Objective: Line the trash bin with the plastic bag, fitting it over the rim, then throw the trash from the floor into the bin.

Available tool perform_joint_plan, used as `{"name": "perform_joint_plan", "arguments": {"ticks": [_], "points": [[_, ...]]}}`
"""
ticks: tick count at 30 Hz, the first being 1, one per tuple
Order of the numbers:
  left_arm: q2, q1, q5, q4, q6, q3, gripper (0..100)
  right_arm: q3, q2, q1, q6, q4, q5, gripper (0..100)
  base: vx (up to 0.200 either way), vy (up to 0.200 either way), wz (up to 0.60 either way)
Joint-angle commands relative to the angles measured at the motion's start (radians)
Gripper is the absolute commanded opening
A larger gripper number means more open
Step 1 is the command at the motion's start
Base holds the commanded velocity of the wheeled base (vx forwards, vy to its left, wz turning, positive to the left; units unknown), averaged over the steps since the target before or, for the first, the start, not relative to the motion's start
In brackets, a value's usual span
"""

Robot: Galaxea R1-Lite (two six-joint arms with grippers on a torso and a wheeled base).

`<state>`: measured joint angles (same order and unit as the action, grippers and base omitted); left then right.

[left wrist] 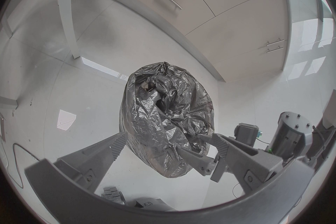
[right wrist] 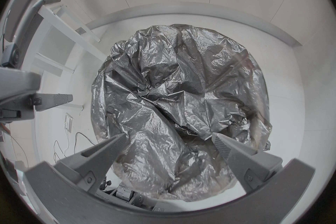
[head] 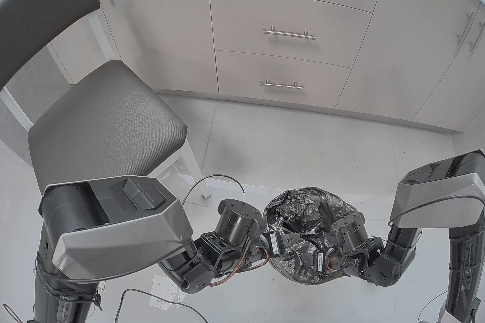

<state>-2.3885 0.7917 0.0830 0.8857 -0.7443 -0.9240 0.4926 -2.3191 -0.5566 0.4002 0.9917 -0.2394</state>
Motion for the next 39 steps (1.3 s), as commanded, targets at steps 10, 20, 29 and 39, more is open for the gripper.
{"name": "perform_joint_plan", "arguments": {"ticks": [10, 20, 29, 39], "points": [[-0.003, 0.0, 0.0, 0.001, 0.0, -0.001, 100, 0.116, -0.134, 0.026, -0.038, -0.031, -0.047, 100, 0.0, 0.0, 0.0], [-0.003, 0.0, 0.0, 0.001, 0.0, -0.001, 100, 0.17, -0.114, 0.026, -0.032, -0.177, -0.051, 100, 0.0, 0.0, 0.0], [-0.008, 0.0, 0.0, 0.019, -0.001, 0.002, 100, 0.189, -0.049, 0.021, -0.024, -0.191, -0.09, 100, 0.0, 0.0, 0.0], [-0.008, 0.0, 0.0, 0.021, 0.0, 0.002, 100, 0.241, 0.175, 0.018, -0.02, -0.281, -0.09, 100, 0.0, 0.0, 0.0]]}}
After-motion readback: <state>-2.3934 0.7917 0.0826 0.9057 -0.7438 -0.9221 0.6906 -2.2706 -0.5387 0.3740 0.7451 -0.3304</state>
